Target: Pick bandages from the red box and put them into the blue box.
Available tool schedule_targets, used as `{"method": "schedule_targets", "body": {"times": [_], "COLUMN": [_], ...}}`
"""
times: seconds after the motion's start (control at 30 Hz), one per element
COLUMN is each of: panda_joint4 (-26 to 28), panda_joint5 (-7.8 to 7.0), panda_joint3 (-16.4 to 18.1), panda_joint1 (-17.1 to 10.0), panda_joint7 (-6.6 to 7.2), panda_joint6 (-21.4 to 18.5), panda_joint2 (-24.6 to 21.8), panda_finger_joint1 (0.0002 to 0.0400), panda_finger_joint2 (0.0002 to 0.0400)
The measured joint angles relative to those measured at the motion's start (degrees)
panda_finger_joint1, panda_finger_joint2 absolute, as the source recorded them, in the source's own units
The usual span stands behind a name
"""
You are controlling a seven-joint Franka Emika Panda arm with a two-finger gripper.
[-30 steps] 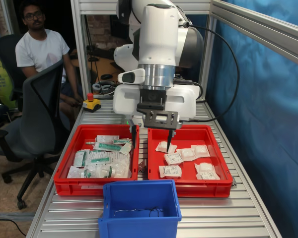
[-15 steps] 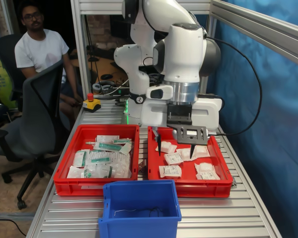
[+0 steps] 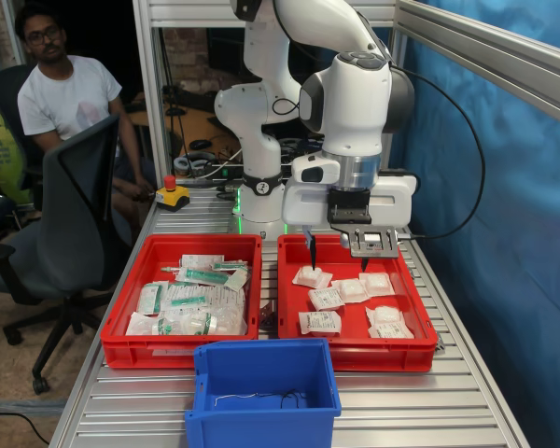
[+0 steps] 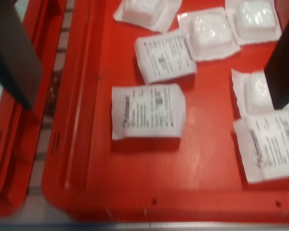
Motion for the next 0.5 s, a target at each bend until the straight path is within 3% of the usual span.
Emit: {"method": "schedule_targets", "body": {"times": [0.23, 0.5], "panda_joint4": [-8.63, -16.50], "panda_joint5": [0.00, 0.00], "panda_joint3": [0.00, 0.00], "panda_joint1": [0.17, 0.17], "panda_joint7": [-0.52, -0.79], "panda_joint6": [2.42, 9.17], "panda_joint2": [-5.81, -8.55], "panda_finger_joint1": [0.0400, 0.0400], "panda_finger_joint2": [0.0400, 0.0400]}}
